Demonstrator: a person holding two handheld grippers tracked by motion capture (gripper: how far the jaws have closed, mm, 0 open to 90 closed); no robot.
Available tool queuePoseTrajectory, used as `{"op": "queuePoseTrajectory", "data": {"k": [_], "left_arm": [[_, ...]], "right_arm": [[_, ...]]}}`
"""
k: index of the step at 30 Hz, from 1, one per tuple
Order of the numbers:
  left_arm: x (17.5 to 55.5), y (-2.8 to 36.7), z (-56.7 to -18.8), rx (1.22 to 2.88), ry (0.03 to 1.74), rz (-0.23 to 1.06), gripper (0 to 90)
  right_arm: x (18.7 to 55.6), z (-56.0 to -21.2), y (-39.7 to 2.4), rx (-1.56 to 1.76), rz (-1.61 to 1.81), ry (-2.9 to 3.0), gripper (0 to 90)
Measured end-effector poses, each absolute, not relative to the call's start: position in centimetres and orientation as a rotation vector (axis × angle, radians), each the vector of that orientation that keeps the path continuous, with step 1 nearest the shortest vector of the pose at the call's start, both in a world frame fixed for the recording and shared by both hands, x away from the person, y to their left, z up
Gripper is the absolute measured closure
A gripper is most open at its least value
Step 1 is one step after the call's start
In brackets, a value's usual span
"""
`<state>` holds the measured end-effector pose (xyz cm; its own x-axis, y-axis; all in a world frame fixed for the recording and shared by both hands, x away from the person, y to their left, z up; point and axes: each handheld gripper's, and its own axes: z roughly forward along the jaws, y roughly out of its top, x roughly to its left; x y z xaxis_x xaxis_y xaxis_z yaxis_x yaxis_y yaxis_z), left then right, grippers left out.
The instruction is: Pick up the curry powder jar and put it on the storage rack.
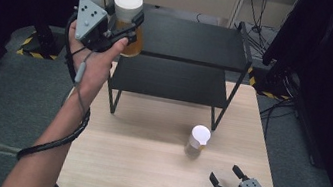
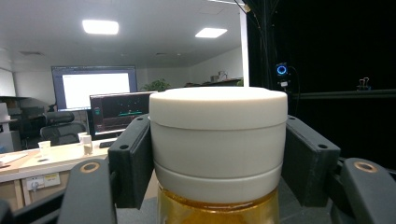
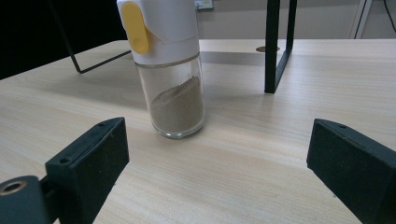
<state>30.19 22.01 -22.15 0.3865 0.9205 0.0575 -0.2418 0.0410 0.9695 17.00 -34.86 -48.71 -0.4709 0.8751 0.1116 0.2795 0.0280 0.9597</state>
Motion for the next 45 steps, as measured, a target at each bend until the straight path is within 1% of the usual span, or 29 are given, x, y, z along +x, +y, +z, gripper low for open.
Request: {"op": "queuePoseTrajectory", "data": {"k": [15, 23, 33, 45], "left_arm": [[33.0, 21.6, -21.0, 1.216, 0.796, 1.054, 33.6], [33.9, 21.1, -20.4, 1.226, 0.816, 1.075, 33.6], [34.9, 20.7, -20.4, 1.226, 0.850, 1.070, 33.6], [36.0, 20.4, -20.7, 1.251, 0.869, 1.095, 33.6]], "right_arm": [[17.1, -48.7, -34.9, 1.169, 1.464, 1.788, 5.8], [17.1, -48.7, -35.0, 1.169, 1.468, 1.791, 5.7], [17.1, -48.6, -35.0, 1.166, 1.467, 1.796, 5.7], [17.2, -48.6, -35.0, 1.161, 1.470, 1.802, 5.6]]}}
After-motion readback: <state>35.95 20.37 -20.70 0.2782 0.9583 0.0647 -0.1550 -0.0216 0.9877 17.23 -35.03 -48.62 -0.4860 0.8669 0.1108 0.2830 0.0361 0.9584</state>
